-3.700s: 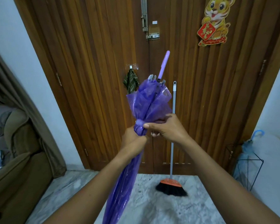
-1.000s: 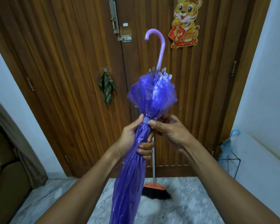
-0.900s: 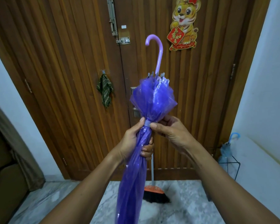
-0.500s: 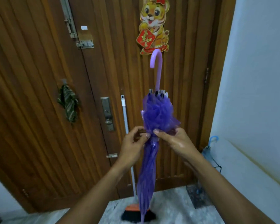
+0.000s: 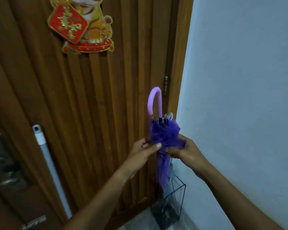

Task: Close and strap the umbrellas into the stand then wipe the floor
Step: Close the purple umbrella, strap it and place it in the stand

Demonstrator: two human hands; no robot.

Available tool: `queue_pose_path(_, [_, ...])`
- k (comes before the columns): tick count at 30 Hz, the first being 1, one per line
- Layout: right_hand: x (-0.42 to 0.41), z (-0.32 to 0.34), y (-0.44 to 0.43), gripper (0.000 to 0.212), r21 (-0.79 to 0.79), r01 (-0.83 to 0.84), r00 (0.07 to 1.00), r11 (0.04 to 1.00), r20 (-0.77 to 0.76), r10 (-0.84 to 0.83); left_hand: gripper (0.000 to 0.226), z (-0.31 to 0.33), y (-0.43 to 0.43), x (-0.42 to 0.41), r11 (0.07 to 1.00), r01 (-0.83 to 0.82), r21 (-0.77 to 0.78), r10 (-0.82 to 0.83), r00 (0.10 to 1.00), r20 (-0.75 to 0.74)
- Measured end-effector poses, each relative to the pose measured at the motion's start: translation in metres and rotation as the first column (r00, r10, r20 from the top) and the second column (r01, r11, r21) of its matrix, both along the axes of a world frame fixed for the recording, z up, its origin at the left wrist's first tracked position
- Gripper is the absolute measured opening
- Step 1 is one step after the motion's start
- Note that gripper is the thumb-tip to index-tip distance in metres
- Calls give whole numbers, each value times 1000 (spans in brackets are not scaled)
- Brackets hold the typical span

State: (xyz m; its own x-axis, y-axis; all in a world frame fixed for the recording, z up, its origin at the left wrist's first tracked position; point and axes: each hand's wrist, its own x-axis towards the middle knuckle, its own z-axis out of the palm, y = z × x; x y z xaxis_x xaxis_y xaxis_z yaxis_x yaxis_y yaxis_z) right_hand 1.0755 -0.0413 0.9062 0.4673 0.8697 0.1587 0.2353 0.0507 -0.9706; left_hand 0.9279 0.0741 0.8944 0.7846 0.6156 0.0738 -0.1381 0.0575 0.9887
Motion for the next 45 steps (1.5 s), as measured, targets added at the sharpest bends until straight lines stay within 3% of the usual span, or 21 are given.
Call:
queue_pose_path(3, [44, -18, 17, 40, -50, 48, 999, 998, -9, -48, 36, -18, 21, 51, 999, -1, -47, 0, 999, -39])
queue_pose_path(10, [149, -86, 66, 41, -177, 68, 998, 982, 18, -66, 31, -72, 71, 148, 999, 48, 19, -43, 977, -208])
queue_pose_path(13, [189, -131, 92, 47, -257, 42, 999, 965, 30, -36, 42, -106, 96, 182, 999, 51, -20, -54, 966, -254])
queue_pose_path(17, [229, -197, 124, 49, -383, 33, 999, 923, -13, -41, 38, -164, 121, 217, 993, 59, -105, -93, 929, -359])
queue_pose_path(21, [252, -272, 156, 47, -490, -31, 995, 871, -96, -18, 41, -243, 138, 240, 969, -121, -217, 16, 901, -433])
queue_pose_path(25, [266, -359, 186, 47, -571, -53, 991, 819, -130, -27, 70, -327, 154, 256, 929, -276, -247, 110, 842, -528])
queue_pose_path(29, [271, -441, 208, 38, -605, -19, 994, 796, -97, -50, 31, -399, 164, 271, 913, -396, -102, 265, 764, -588])
queue_pose_path(33, [269, -502, 219, 24, -605, 36, 998, 796, -12, -54, 34, -470, 174, 276, 911, -401, -95, 246, 714, -655])
queue_pose_path(35, [266, -519, 220, 16, -597, 25, 1000, 802, 29, -9, 29, -493, 175, 275, 916, -391, -88, 220, 673, -706])
queue_pose_path(39, [262, -539, 225, 25, -524, 48, 996, 850, 84, -4, 30, -512, 181, 276, 930, -364, -49, 219, 658, -721])
queue_pose_path(42, [257, -536, 222, 27, -504, 91, 990, 859, 135, -26, 38, -507, 182, 271, 930, -360, -71, 207, 675, -708])
queue_pose_path(45, [244, -510, 205, 31, -563, 170, 984, 809, 144, -106, 39, -479, 171, 254, 909, -414, -56, 251, 649, -718])
